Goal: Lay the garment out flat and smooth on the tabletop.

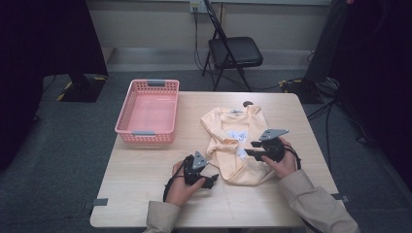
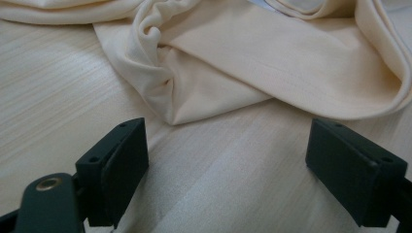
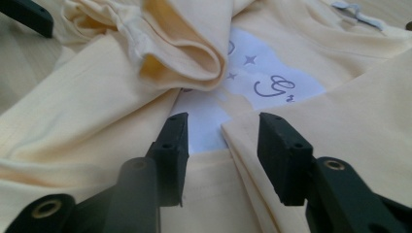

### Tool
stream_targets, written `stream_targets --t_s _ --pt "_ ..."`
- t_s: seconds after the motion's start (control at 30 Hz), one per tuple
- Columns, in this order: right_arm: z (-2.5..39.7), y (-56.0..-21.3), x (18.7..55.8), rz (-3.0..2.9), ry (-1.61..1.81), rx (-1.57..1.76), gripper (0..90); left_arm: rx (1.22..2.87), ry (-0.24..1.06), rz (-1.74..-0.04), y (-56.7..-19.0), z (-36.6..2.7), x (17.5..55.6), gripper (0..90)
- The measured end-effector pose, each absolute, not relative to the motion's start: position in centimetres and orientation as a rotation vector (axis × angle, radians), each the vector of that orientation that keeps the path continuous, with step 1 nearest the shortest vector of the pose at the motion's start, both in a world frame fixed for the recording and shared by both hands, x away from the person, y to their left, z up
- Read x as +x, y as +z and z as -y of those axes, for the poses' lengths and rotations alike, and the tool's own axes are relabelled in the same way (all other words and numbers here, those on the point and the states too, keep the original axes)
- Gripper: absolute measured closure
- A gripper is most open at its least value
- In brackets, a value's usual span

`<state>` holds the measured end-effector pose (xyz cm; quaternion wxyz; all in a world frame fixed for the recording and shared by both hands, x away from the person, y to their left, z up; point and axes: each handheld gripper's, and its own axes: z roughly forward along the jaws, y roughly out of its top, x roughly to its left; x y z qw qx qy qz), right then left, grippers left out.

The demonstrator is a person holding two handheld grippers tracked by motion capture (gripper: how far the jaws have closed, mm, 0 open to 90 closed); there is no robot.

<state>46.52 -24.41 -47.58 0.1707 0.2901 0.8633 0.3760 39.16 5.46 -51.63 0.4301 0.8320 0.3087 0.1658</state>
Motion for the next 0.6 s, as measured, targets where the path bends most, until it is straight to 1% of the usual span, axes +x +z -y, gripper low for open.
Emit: stream_targets --t_s 0.13,0.23,0.4,0.5,0.6 --pt "23.6 -48.3 47.2 -2.466 1.005 0.823 62.4 2.076 0.413 -0.77 -51.6 -5.5 39.2 15.0" --pt "23.3 -48.8 47.5 -2.462 0.966 0.827 66.2 2.077 0.414 -0.768 -51.6 -5.4 39.2 15.0" --pt "23.3 -49.1 47.5 -2.434 0.948 0.84 80.8 2.077 0.414 -0.768 -51.6 -5.4 39.2 15.0" --pt "23.5 -49.0 47.7 -2.432 0.966 0.865 88.0 2.077 0.414 -0.769 -51.6 -5.4 39.2 15.0" --pt "23.9 -48.9 47.9 -2.426 1.002 0.887 89.2 2.077 0.414 -0.768 -51.6 -5.4 39.2 14.9"
